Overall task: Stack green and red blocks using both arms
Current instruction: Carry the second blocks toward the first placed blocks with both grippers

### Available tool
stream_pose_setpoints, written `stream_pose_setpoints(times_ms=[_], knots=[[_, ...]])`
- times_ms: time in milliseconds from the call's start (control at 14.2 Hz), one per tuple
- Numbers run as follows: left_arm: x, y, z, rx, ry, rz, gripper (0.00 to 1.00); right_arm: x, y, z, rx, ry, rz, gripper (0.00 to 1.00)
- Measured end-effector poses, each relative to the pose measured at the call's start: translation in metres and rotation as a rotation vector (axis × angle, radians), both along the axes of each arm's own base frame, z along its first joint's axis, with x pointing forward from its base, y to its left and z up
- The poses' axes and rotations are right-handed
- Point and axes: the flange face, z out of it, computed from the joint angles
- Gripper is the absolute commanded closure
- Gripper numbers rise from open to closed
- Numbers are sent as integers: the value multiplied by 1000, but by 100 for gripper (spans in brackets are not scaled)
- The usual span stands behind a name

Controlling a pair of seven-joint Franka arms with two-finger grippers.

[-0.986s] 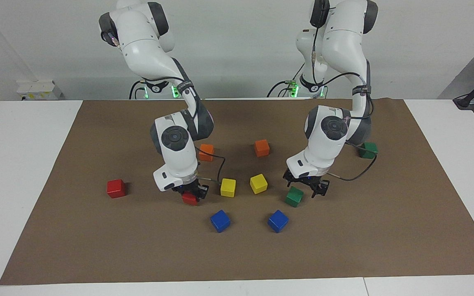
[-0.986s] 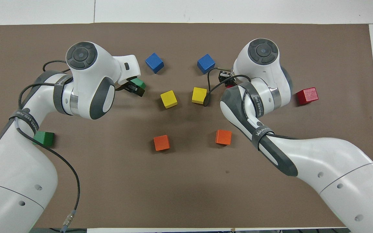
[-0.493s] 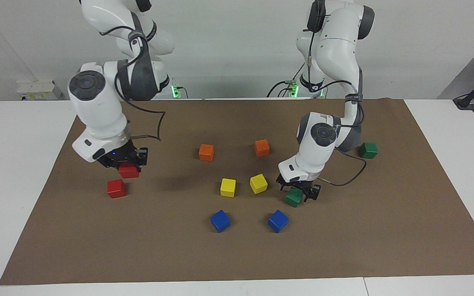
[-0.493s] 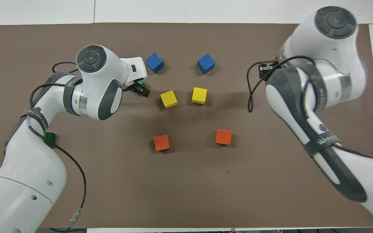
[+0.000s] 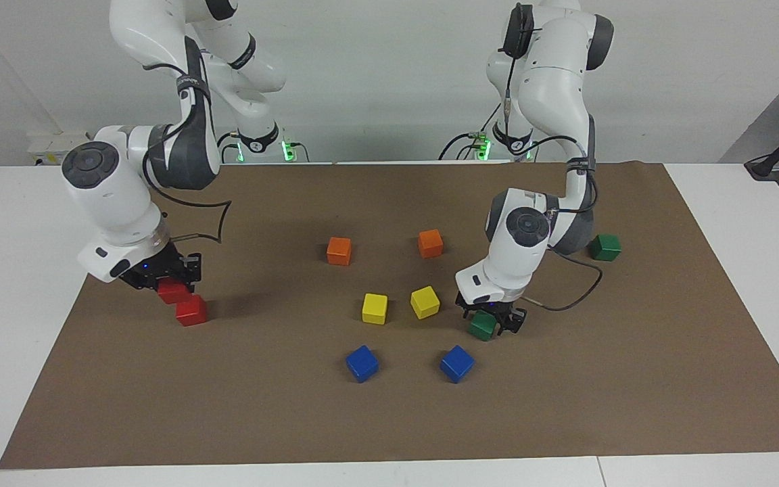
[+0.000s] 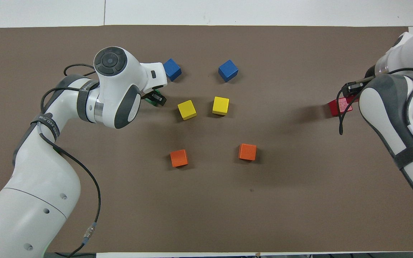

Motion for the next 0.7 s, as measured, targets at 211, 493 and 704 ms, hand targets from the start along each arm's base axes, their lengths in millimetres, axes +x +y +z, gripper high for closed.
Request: stream_pose_setpoints(times_ms=[211, 493, 704], knots=[[-4, -10, 0, 8, 7, -18, 100, -3, -3, -19, 3, -25, 20, 100], [-8, -11, 1, 24, 45, -22, 100, -9, -12, -35, 24, -27, -4, 100], [-6, -10, 13, 30, 77, -12, 100, -13, -25, -44, 28, -14, -27, 100]])
